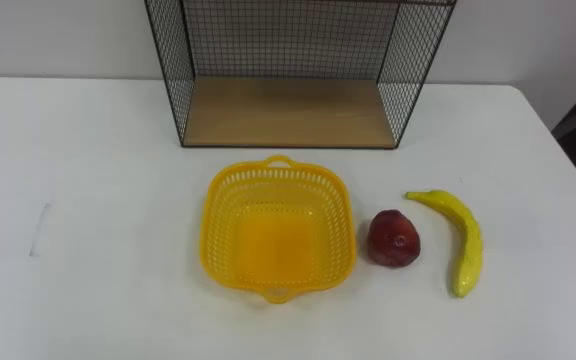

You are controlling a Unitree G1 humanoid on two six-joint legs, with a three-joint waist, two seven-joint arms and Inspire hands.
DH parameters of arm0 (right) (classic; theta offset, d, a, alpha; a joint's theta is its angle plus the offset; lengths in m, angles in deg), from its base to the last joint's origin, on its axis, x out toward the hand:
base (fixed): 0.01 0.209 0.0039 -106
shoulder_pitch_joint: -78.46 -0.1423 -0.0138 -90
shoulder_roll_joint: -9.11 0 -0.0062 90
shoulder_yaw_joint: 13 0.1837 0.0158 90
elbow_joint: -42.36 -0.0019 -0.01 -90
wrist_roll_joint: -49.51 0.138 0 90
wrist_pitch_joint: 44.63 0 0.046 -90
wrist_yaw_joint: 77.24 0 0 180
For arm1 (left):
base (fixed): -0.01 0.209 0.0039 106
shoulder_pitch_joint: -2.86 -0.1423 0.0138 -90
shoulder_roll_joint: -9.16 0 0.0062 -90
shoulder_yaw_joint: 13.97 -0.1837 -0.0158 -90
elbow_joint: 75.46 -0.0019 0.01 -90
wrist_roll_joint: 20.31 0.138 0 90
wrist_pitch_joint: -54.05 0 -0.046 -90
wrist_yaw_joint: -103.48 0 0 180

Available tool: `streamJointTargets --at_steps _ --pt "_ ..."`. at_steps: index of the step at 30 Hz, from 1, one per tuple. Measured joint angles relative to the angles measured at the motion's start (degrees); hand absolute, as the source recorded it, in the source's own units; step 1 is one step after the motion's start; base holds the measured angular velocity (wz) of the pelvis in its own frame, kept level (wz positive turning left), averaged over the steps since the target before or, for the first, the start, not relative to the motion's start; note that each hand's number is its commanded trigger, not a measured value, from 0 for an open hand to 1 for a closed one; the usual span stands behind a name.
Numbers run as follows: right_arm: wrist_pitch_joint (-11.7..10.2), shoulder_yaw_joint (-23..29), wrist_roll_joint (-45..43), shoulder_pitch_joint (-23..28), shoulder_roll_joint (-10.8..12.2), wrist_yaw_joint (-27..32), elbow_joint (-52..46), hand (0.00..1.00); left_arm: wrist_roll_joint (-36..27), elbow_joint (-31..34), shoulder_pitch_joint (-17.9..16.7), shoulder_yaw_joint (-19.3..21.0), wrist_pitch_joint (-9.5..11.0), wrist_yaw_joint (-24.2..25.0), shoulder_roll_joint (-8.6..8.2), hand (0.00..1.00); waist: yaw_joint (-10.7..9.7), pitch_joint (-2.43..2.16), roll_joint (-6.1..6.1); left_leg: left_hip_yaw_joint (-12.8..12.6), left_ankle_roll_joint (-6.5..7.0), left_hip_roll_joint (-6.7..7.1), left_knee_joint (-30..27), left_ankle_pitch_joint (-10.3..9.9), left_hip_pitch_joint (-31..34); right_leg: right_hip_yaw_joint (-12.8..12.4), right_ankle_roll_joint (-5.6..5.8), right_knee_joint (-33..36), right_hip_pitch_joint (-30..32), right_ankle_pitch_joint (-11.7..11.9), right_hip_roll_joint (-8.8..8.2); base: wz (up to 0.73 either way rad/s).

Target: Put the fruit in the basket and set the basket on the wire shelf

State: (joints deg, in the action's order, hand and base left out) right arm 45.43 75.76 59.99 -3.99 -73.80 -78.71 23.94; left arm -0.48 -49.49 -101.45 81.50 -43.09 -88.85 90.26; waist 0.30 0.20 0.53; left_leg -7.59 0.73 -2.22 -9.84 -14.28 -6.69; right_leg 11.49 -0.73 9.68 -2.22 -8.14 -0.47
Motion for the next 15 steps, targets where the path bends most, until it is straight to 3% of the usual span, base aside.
streamJointTargets --at_steps 15 --pt "0.1 -0.1 0.6 -0.7 0.0 0.1 0.1 0.00 -0.2 0.1 0.1 0.0 0.0 0.0 0.04 0.00 0.0 0.11 0.25 0.0 0.00 -0.01 0.0 0.0 0.0 -0.2 0.02 0.0 0.0 0.0 0.08 0.00"
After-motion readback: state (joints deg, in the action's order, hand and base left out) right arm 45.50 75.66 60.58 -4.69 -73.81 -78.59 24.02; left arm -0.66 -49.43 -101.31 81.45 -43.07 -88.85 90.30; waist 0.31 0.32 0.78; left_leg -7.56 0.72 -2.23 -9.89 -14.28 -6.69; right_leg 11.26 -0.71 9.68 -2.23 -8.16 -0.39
